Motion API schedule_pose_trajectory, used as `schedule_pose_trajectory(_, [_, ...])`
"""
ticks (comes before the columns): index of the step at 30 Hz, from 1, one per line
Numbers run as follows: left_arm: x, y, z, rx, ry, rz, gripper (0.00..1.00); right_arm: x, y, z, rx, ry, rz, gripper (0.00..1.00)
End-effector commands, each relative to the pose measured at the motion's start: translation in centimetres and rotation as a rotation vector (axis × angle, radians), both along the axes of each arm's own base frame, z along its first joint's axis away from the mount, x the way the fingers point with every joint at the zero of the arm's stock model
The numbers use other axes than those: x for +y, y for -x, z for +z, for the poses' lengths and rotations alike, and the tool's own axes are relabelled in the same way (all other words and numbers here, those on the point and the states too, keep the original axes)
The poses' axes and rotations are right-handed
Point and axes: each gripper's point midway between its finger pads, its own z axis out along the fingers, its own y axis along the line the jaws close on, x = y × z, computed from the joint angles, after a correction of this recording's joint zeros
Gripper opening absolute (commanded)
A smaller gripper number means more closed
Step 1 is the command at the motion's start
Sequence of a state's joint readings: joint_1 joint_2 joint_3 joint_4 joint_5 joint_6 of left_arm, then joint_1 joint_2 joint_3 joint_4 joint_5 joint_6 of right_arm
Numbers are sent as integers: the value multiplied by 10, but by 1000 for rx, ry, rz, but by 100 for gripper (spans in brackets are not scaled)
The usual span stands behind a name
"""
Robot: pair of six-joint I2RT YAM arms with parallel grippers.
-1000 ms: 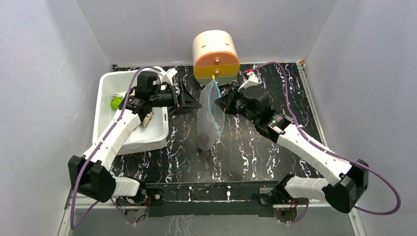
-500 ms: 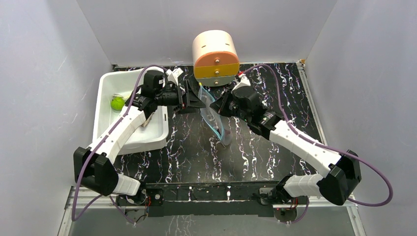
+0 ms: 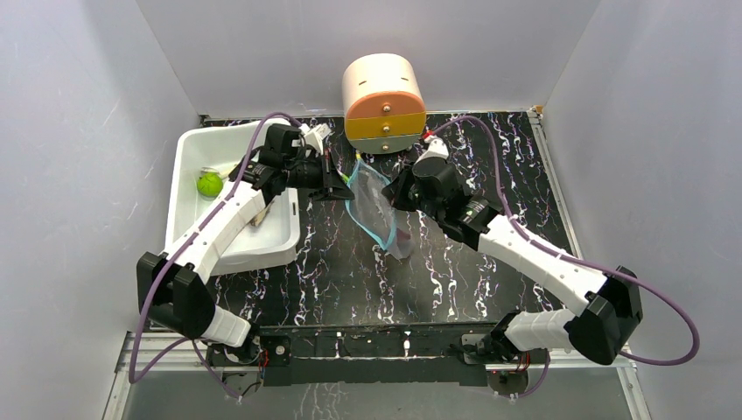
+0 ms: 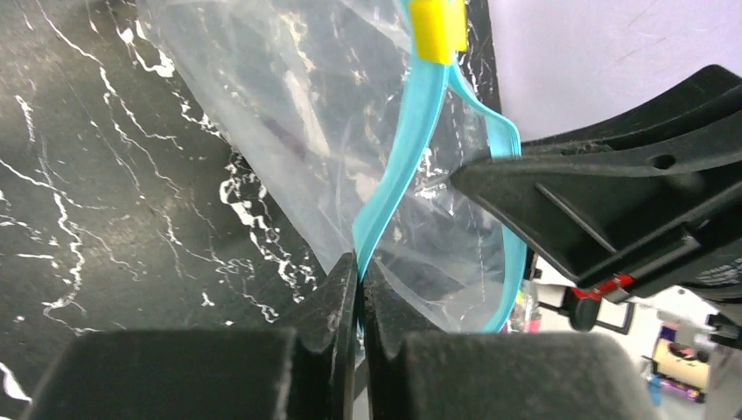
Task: Place the food in the zip-top bag and seal the zipper
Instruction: Adjust the zipper food storage bag at the center of the board.
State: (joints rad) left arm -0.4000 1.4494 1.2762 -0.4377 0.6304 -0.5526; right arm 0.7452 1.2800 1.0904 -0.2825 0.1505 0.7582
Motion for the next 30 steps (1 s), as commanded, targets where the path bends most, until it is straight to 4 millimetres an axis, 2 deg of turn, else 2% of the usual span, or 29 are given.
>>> schedule_pose_trajectory(1, [-7,2,39,-71,45,-30,0,-51,-14,49,-162,161,-167,0])
schedule_pose_trajectory(5, [-16,8,77,-105,146,-55,0,-94,-20,69,-200,346,-307,0])
schedule_pose_trajectory(8, [-17,10,83,-112,166,-41,0,-111,-19,67,-190,423,-358,0])
schedule_pose_trajectory(10, [-17,7,73,-100,150,-30,0,-111,-20,67,-222,419,-352,0])
schedule_pose_trajectory(14, [-20,3,47,-52,130,-31,0,-112,-20,79,-261,384,-362,0])
schedule_pose_trajectory(16, [-25,3,41,-40,135,-48,0,-103,-17,81,-269,329,-322,0])
schedule_pose_trajectory(20, [-29,7,35,-14,154,-74,2,-76,-6,67,-285,223,-179,0])
schedule_pose_trajectory(22, [-26,9,32,-17,141,-63,8,-77,-2,64,-286,191,-181,0])
schedule_pose_trajectory(26, [-17,7,34,-51,91,-28,39,-86,0,65,-302,184,-216,0])
schedule_pose_trajectory(30, [0,-1,39,-115,-35,19,57,-97,2,69,-309,203,-248,0])
